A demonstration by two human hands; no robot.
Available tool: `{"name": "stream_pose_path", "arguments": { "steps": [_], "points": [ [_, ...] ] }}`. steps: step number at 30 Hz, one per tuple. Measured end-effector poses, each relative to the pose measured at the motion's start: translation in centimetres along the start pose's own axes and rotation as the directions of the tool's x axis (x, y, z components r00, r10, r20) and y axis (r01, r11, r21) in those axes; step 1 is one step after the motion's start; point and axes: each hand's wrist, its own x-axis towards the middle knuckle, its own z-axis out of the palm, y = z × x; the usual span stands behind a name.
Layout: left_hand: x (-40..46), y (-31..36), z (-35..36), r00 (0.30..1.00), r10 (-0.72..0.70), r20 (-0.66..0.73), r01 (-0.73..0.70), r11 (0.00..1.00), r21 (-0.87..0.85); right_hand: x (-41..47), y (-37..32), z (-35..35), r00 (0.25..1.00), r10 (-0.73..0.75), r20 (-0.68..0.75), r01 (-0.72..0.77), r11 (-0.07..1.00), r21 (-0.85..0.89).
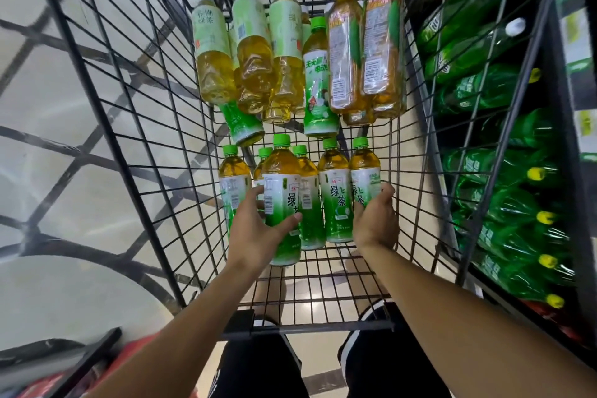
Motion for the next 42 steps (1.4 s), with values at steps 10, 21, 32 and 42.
{"name": "stream_pose_path", "arguments": {
  "steps": [10,21,32,42],
  "points": [
    [-1.1,3.6,-2.7,0.994,0.076,0.074,-0.068,0.991,-0.116,-1.6,-2.5,-4.7,0.998,0.054,0.035,-0.058,0.989,0.139],
    [-10.9,10.7,-12.1,0.918,0.218,0.331,-0.109,0.942,-0.317,-17.0,-4.9,-19.6,0.990,-0.142,0.013,0.061,0.504,0.861],
    [-21.0,10.4,-15.5,0.865,0.365,0.345,-0.266,0.916,-0.302,-28.8,1.7,-24.9,0.995,-0.097,0.009,0.014,0.241,0.970],
    [-38.0,8.6,-7.6,0.631,0.598,0.495,-0.575,0.788,-0.219,-41.1,17.6,-27.4,0.978,-0.021,-0.205,0.206,0.068,0.976]
  ]
}}
